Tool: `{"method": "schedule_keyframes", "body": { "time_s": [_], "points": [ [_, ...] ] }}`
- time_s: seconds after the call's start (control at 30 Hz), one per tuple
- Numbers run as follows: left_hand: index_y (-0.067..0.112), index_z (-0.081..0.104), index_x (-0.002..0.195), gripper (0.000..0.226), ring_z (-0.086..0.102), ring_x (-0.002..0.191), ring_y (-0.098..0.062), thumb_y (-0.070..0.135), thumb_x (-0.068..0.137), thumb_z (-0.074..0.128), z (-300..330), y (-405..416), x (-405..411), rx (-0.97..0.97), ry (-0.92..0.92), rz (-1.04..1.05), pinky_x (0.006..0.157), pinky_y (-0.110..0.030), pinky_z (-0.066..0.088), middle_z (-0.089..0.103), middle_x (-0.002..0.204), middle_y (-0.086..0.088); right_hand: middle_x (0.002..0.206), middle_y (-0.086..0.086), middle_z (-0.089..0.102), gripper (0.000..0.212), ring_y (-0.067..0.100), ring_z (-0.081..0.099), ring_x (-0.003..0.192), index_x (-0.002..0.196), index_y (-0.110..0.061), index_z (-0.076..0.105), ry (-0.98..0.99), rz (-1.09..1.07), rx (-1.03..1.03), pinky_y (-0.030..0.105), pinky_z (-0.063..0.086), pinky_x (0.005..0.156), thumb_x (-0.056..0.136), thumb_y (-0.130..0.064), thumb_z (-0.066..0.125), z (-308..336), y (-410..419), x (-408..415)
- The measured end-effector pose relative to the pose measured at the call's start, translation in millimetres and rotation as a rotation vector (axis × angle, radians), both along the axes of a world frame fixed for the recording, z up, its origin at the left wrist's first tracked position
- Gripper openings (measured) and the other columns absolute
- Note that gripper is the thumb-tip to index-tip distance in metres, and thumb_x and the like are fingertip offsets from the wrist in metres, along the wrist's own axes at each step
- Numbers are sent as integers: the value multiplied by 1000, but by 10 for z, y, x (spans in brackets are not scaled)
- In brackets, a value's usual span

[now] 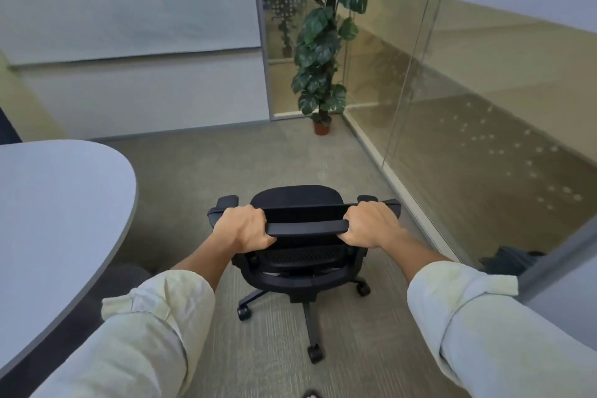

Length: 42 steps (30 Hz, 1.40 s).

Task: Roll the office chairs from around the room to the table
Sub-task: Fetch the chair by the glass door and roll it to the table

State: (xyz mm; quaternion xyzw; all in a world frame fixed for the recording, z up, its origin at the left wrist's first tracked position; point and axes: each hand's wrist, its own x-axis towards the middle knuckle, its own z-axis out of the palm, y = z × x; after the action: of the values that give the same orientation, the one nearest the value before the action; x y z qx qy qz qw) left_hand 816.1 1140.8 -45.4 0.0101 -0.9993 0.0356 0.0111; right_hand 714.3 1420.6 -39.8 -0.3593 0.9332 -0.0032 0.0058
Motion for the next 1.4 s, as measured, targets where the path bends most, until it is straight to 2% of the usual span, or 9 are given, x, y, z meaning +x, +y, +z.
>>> {"method": "schedule_keyframes", "body": {
  "time_s": [0.13,0.27,0.53,0.77,0.9,1.0,1.2,1.4],
  "points": [
    [24,35,55,42,38,45,-18,65,62,27,-9,-300,-439,-18,-6,47,52,-31,34,37,52,9,55,-7,53,38,22,54,54,54,-25,48,-9,45,2,31,40,54,79,-52,56,8,-336,-526],
    [24,37,54,42,36,42,-13,64,63,28,1,-495,-835,-5,-14,94,50,-30,33,38,51,11,55,-7,53,37,21,55,54,55,-24,46,-21,81,32,32,45,55,78,-51,55,33,-603,-1070],
    [25,37,54,44,36,41,-12,66,62,27,-11,-546,-1386,43,-8,202,48,-30,30,38,50,10,51,-9,50,37,14,46,46,54,-24,48,20,202,34,31,34,50,75,-53,53,-49,-821,-1996],
    [24,36,55,42,39,43,-15,65,63,29,37,78,-1603,67,-7,379,51,-31,34,41,52,8,52,-8,53,34,18,52,49,57,-22,54,13,383,64,31,38,49,77,-50,54,25,-567,-2633],
    [25,32,56,40,46,50,-22,64,60,30,20,539,-1713,83,-13,490,53,-33,37,50,60,4,52,-8,51,30,17,51,49,57,-23,53,-6,477,85,31,37,49,74,-48,54,87,-317,-2935],
    [23,36,55,41,42,45,-16,64,62,33,11,803,-1738,97,-25,561,49,-32,32,44,55,9,51,-9,49,29,18,50,49,57,-22,51,-15,557,107,30,39,50,71,-47,52,117,-205,-3109],
    [23,39,56,40,42,44,-14,62,62,34,25,1140,-1616,93,-31,673,46,-30,29,43,53,8,55,-7,49,26,21,50,54,59,-22,49,22,665,122,32,36,52,69,-46,49,114,-116,-3156],
    [19,41,55,42,41,42,-15,60,64,38,27,1325,-1364,102,-12,751,44,-29,26,44,50,7,51,-5,45,29,21,49,52,57,-19,47,67,753,134,32,29,48,69,-46,49,114,-162,-3022]
  ]
}}
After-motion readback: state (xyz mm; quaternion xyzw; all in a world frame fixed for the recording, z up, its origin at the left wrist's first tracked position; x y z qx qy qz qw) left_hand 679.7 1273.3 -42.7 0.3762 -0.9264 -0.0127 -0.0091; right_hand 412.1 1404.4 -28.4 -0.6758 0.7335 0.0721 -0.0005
